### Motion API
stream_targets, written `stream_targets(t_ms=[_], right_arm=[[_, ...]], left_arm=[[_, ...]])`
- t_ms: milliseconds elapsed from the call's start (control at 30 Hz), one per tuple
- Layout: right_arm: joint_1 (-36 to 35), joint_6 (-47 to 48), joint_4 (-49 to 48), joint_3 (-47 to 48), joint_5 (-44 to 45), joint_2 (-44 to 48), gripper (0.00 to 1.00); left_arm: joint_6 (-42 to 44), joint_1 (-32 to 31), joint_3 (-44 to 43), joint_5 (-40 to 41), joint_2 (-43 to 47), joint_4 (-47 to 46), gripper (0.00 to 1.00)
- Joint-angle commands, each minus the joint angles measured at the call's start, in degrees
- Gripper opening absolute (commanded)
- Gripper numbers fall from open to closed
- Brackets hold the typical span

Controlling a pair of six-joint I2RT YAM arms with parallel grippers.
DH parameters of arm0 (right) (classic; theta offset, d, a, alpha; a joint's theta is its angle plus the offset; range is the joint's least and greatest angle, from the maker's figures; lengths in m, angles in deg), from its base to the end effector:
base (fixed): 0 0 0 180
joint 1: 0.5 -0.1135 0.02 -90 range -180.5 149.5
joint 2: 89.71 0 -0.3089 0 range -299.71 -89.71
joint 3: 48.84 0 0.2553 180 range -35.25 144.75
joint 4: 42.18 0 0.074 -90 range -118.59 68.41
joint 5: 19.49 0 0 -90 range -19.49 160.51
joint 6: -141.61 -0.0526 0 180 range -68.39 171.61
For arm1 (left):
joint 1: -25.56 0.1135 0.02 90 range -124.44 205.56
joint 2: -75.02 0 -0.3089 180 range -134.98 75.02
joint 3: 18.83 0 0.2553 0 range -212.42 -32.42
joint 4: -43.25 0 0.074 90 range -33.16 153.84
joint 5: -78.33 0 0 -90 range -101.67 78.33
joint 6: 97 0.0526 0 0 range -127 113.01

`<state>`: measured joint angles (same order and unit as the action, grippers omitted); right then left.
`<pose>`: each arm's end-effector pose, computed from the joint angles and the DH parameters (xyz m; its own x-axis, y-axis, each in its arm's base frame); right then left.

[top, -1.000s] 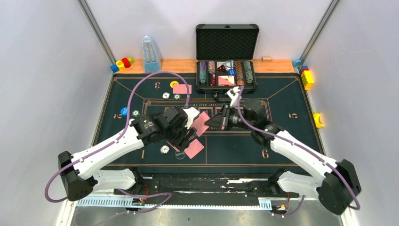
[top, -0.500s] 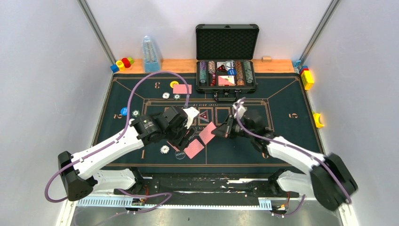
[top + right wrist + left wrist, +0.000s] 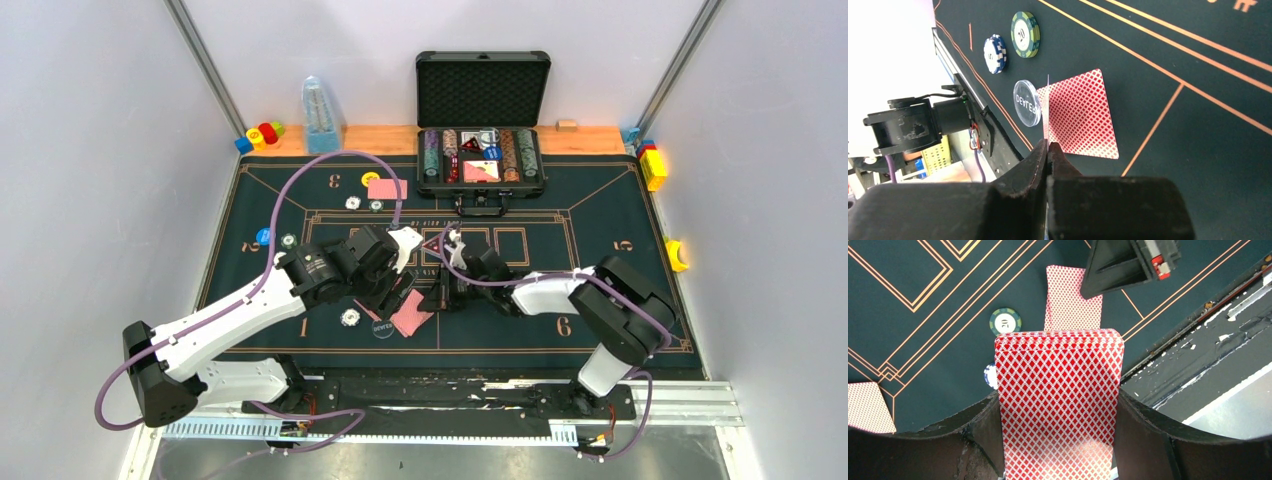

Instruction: Distribute texas hold em gaming equipment

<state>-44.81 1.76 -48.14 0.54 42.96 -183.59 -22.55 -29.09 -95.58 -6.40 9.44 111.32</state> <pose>0.2101 0.2391 0.1676 -0.9587 0.0111 -0.2841 -0.2255 0.5788 0.7837 0.1265 -0.1699 0.3384 -0.6769 0.4928 -0.5467 0.6246 0.7776 -0.0723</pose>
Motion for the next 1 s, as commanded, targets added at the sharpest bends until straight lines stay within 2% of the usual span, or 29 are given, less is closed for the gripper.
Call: stream_targets(t_ms=[0,100,133,233,433,533,633,767,967], right_arm=[[-1.82,1.22,-1.95,2.77,2.89,-2.32,0.01],[-2.35,0.55,-0.9,2.8,4.56,-2.01,0.11],[-2.37,0.52,0.02,2.72,5.48,-1.31,0.18],[-2.35,1.16,4.8,3.18,10.21,2.01,0.5],[-2.36,2.72,12.78,3.11,18.03,12.29,0.76],[-2.08,2.91,14.55,2.57,21.25,17.42,0.99],[-0.77,3.17,14.33,2.64,19.69,22.0,1.0],[-0.16,4.31,9.52,3.23,11.99,24.93,1.0],[-0.16,3.78,6.16,5.08,3.08,23.8,1.0]], left_arm=[[-0.18,-0.08,-0.37,1.01,1.52,-0.77,0.0],[-0.26,-0.1,-0.46,1.11,1.32,-0.56,0.0],[-0.27,-0.1,-0.41,1.15,1.37,-0.52,0.0],[-0.34,-0.1,-0.42,1.22,1.53,-0.59,0.0],[-0.19,-0.1,-0.47,0.74,2.26,-0.79,0.0],[-0.18,-0.1,-0.47,0.7,2.42,-0.85,0.0],[-0.03,-0.09,-0.53,0.4,2.45,-0.91,0.0],[0.08,-0.07,-0.54,0.32,2.51,-0.88,0.0],[0.17,-0.1,-0.63,-0.09,3.04,-0.98,0.0]])
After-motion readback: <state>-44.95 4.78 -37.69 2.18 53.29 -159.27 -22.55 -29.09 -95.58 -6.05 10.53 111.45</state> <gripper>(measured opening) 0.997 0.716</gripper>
